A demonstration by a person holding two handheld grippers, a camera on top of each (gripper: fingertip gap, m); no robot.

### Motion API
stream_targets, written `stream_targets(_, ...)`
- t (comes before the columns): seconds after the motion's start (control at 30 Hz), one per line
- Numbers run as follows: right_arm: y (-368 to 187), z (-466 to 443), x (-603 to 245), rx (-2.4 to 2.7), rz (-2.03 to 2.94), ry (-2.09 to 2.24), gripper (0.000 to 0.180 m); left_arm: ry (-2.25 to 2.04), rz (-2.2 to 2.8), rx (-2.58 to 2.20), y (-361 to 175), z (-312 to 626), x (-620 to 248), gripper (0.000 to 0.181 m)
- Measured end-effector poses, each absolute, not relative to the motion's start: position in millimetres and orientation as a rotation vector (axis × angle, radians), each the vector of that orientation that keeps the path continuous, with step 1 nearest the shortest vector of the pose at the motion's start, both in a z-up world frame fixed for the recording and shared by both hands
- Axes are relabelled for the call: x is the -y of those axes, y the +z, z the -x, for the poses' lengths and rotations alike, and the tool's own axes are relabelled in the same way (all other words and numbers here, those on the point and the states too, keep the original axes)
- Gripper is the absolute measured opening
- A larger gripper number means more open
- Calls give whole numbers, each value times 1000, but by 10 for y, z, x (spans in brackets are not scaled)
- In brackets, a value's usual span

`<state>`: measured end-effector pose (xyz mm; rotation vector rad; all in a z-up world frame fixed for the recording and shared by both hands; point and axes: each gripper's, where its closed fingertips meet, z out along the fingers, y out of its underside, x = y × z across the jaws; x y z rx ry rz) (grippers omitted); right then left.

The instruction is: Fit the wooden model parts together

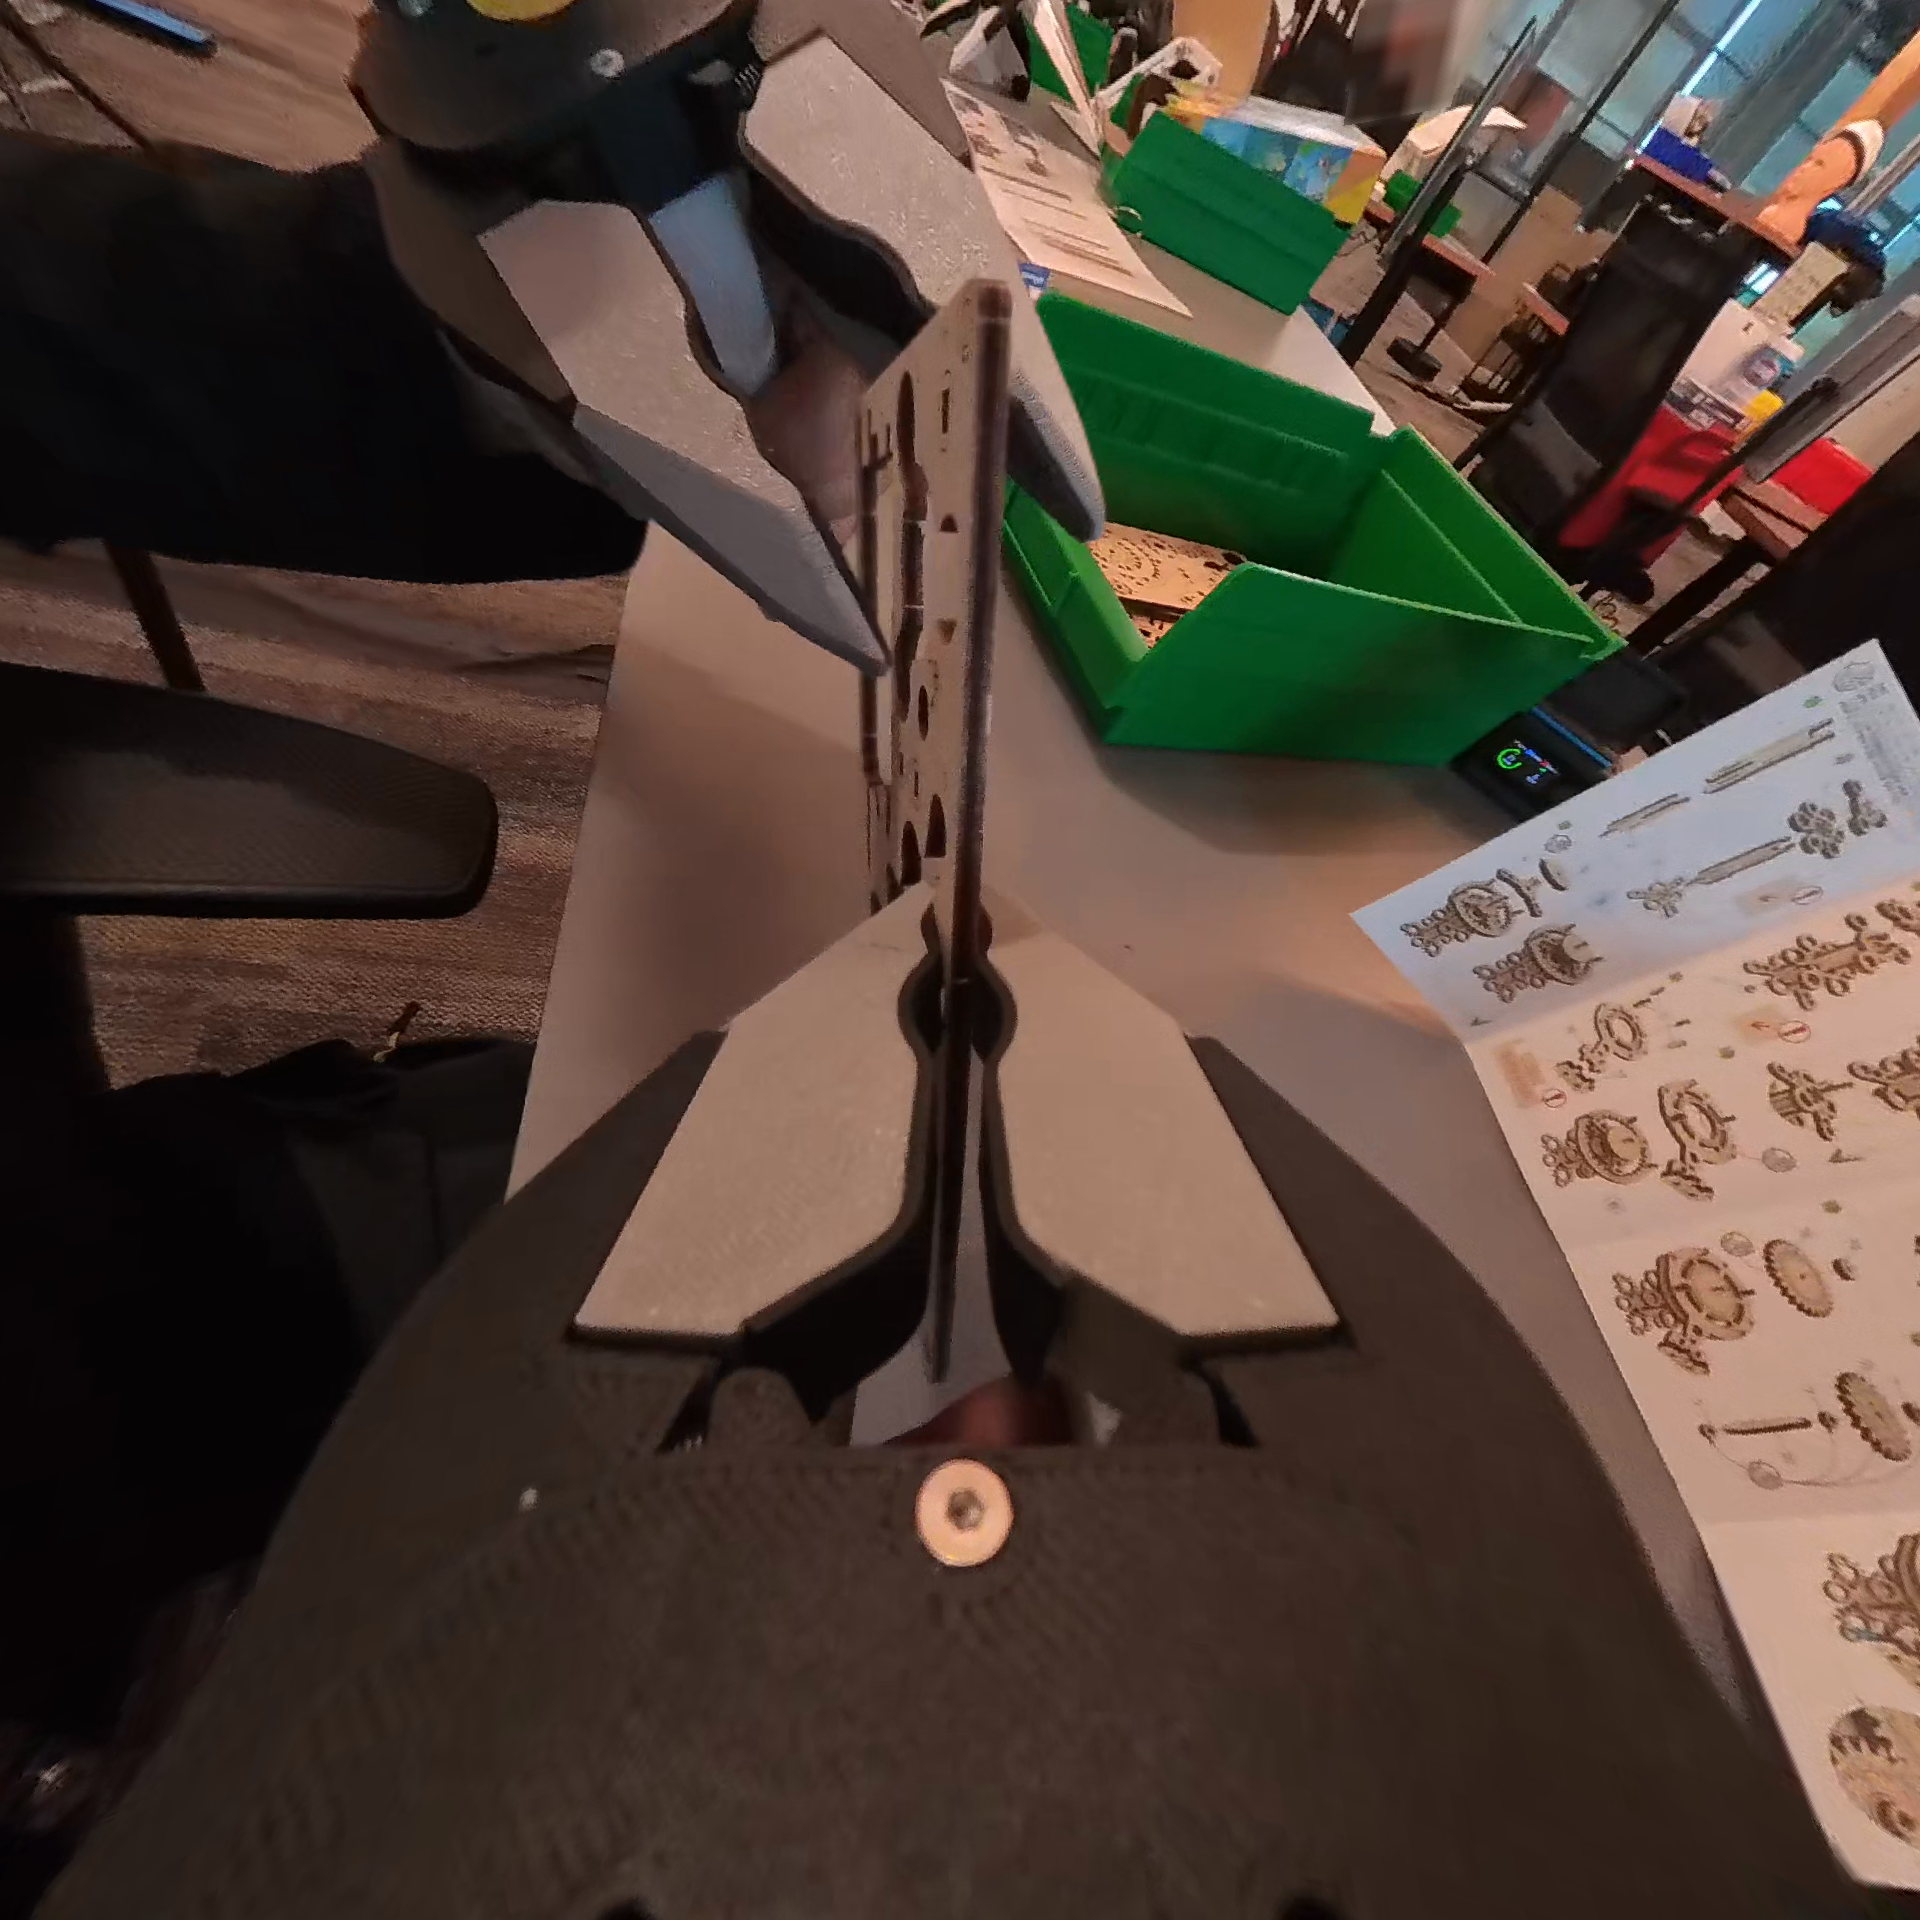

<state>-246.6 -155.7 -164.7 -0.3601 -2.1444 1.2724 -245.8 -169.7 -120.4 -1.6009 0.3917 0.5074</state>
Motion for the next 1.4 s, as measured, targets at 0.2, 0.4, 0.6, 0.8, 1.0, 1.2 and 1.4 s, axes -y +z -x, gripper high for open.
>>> stream_targets(0.2,-1657,2538,1502,2106,358,1116,0,594,1748,-295,-1189,2497,1638,56)
stream_targets(0.4,-1623,2510,1529,2080,345,1097,0,650,1778,-219,-1115,2457,1576,44)
stream_targets(0.6,-1599,2506,1500,2060,346,1070,0,695,1757,-205,-1115,2444,1560,40)
stream_targets(0.8,-1613,2539,1472,2011,315,998,0,658,1780,-125,-1207,2480,1561,37)
stream_targets(1.0,-1540,2528,1492,1920,294,1024,0,476,1712,45,-1269,2486,1580,32)
stream_targets(1.2,-1566,2496,1519,1912,243,998,0,604,1587,-11,-1289,2430,1630,26)
stream_targets(1.4,-1614,2259,1572,2056,65,1089,0,840,1404,-472,-1281,1988,1672,11)
